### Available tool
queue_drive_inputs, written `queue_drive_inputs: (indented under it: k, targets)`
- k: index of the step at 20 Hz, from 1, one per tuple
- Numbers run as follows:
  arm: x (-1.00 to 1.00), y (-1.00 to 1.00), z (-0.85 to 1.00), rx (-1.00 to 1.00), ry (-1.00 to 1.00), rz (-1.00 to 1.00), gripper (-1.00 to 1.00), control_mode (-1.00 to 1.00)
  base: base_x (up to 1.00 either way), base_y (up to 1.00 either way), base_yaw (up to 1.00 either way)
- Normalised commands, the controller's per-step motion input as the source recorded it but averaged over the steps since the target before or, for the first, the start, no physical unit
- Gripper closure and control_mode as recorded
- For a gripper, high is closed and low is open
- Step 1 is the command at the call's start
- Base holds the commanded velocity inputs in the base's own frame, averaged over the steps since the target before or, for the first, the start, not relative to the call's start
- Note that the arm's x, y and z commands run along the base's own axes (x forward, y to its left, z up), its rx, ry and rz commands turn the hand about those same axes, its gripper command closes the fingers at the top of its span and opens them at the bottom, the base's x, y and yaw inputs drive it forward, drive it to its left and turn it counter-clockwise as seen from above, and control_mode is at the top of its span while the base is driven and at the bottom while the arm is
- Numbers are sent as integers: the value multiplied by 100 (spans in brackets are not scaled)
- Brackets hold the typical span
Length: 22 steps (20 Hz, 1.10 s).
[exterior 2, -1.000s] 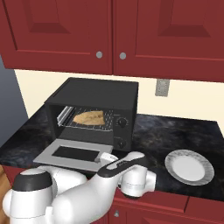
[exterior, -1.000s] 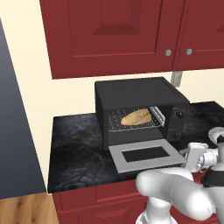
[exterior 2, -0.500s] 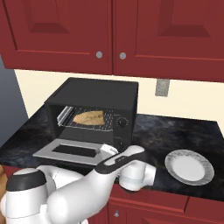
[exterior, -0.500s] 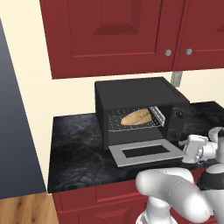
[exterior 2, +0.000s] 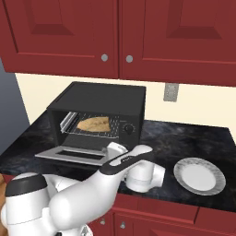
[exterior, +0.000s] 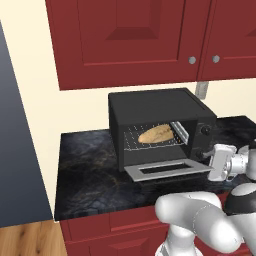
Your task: Pull the toaster oven rack outwards. Pick up the baguette from the plate and place it on the toaster oven rack. Close the toaster oven door fully and set the temperature to the lowest setting.
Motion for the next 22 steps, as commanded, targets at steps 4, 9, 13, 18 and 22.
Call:
queue_drive_inputs:
  k: [4, 9, 13, 18, 22]
  targets:
    - [39, 36, 56, 0, -11, -20, -100, -100, 0, 0, 0]
    - [40, 34, 49, 0, -18, -23, -100, -100, 0, 0, 0]
    - [27, 33, 48, 0, -24, -30, -100, -100, 0, 0, 0]
    - [19, 30, 53, 0, -29, -32, -100, -100, 0, 0, 0]
    - [11, 33, 62, 0, -34, -33, -100, -100, 0, 0, 0]
